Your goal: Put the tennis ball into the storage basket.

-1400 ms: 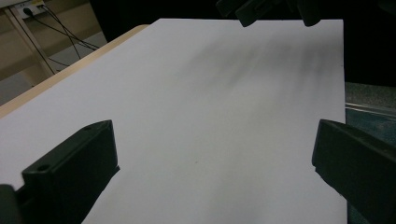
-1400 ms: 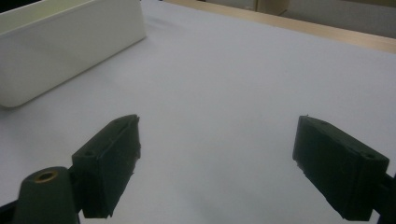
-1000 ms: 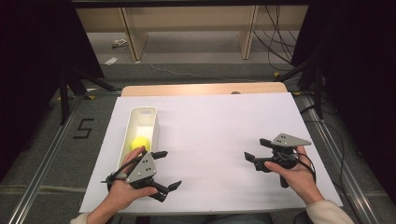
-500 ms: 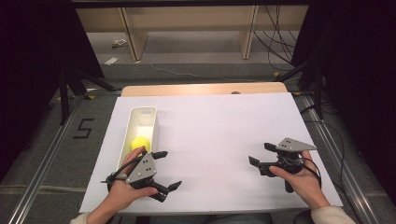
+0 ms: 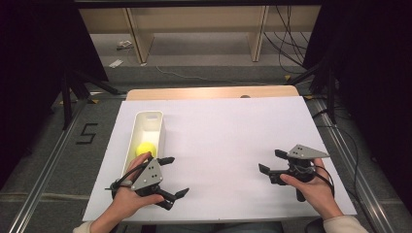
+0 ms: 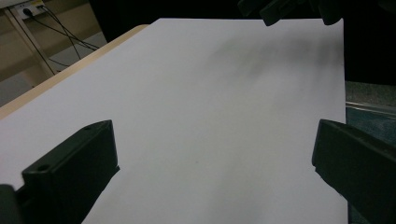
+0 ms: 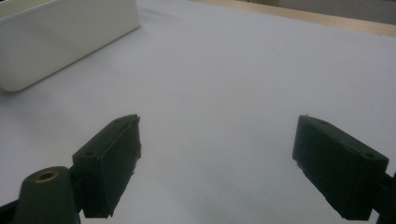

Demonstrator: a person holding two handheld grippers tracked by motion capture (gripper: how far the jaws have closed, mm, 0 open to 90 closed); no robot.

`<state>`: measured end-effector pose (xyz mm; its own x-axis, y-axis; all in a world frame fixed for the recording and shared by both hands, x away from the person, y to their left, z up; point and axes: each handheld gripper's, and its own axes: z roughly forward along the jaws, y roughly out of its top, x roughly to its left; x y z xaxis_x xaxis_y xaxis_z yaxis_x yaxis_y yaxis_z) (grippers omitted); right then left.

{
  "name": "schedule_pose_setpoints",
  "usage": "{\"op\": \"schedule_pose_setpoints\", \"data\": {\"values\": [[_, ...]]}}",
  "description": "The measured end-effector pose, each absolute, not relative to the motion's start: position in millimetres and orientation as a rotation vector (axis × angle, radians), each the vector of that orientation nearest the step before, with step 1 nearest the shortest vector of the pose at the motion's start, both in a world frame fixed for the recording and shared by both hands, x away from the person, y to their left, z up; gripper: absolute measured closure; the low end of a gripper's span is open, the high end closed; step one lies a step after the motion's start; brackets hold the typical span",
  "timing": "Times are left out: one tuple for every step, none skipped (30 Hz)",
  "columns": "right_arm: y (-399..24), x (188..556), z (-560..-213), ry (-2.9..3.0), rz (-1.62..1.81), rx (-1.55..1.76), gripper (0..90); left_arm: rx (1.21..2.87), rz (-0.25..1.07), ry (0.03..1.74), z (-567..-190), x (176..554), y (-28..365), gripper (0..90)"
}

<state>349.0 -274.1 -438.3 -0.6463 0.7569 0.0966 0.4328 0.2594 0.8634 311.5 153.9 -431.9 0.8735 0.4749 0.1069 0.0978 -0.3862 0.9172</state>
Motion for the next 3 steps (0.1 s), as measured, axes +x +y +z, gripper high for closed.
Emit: {"op": "schedule_pose_setpoints", "data": {"values": [[-273.9,349.0,-438.3,2.2,1.339,1.09,16.0,1.944,0.431,0.421,-431.7,311.5,153.8,0.0],[-273.5,348.9,-438.3,2.202,1.342,1.087,16.0,1.944,0.43,0.421,-431.7,311.6,153.6,0.0],[-273.5,349.0,-438.4,2.203,1.343,1.084,16.0,1.943,0.429,0.421,-431.8,311.8,153.4,0.0]]}}
